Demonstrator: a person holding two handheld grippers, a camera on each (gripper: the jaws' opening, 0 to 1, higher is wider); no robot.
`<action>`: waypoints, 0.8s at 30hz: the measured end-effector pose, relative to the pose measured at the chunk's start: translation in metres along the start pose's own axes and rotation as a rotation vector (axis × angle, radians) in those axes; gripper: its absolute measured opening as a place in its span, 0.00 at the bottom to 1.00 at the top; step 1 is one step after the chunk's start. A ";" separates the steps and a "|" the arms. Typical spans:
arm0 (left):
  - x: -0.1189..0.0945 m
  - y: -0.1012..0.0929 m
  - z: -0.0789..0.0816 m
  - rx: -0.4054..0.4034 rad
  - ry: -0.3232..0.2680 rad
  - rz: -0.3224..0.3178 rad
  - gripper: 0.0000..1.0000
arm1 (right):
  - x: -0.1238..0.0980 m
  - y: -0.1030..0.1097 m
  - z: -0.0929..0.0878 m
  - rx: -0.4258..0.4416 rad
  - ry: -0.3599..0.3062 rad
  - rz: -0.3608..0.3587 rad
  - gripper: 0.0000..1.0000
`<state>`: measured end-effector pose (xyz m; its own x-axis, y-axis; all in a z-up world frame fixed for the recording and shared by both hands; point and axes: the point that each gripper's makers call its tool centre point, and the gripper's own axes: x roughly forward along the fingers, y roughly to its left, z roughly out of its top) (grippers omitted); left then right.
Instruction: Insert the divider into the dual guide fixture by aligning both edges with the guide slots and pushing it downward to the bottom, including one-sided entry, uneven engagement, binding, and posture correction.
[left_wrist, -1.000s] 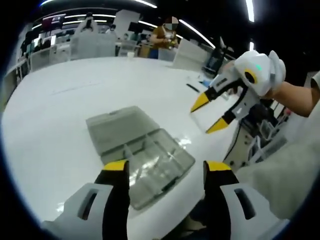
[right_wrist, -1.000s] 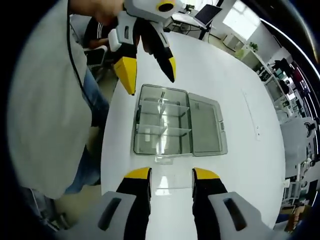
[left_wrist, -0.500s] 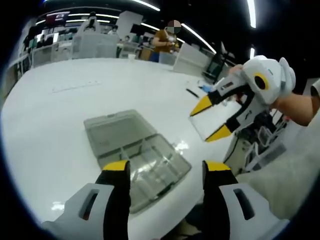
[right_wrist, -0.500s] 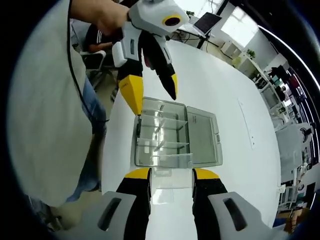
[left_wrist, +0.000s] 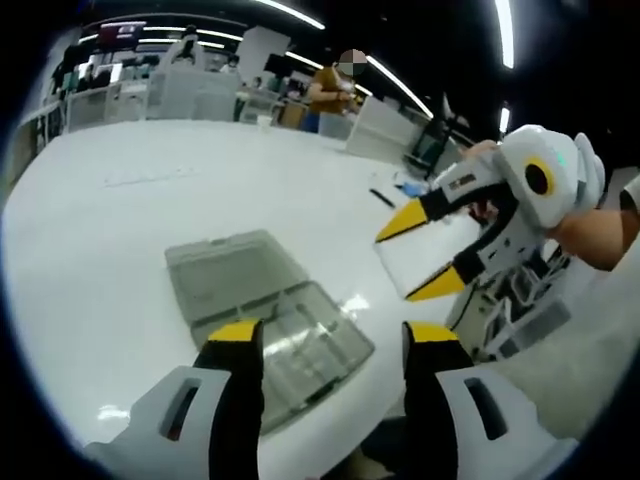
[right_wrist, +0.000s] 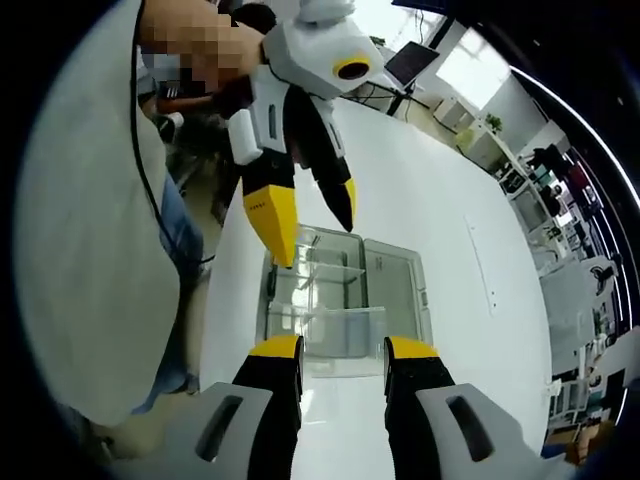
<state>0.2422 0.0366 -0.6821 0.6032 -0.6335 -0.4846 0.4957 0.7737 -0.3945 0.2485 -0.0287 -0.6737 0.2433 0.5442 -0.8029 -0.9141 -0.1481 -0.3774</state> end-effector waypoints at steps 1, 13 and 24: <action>0.000 -0.001 0.002 -0.001 -0.003 -0.003 0.53 | 0.000 0.000 0.001 -0.001 -0.002 -0.005 0.27; 0.003 -0.016 0.019 -0.045 -0.044 -0.062 0.50 | -0.002 -0.005 0.010 -0.009 -0.033 -0.049 0.27; 0.004 -0.024 0.032 -0.108 -0.084 -0.103 0.39 | -0.003 -0.009 0.023 -0.029 -0.073 -0.077 0.27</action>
<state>0.2524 0.0148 -0.6499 0.6050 -0.7041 -0.3718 0.4904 0.6973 -0.5228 0.2488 -0.0095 -0.6575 0.2866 0.6138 -0.7356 -0.8839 -0.1268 -0.4502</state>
